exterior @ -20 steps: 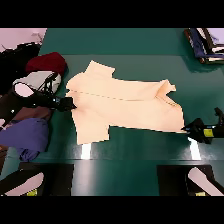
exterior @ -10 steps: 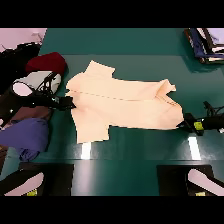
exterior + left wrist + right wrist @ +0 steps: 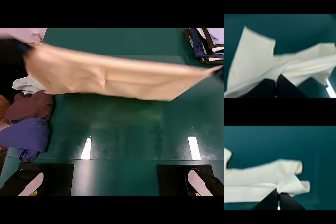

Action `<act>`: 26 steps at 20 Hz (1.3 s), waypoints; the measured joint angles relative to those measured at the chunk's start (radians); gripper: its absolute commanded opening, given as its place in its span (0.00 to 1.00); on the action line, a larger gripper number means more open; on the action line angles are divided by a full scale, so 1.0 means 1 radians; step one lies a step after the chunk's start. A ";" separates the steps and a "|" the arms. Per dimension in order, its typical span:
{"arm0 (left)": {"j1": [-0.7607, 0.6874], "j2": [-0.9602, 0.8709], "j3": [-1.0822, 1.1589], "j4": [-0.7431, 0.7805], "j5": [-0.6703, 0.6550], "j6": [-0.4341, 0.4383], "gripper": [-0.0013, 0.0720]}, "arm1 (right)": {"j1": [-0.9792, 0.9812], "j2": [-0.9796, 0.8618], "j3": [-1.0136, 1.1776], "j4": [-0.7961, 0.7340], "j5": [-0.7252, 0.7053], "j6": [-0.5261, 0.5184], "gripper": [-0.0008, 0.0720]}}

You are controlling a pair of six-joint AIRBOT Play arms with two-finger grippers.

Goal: Fold the shirts.

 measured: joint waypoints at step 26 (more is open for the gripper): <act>0.000 -0.443 -0.036 0.027 -0.048 -0.045 0.05 | 0.051 -0.454 0.318 -0.205 0.290 0.064 0.03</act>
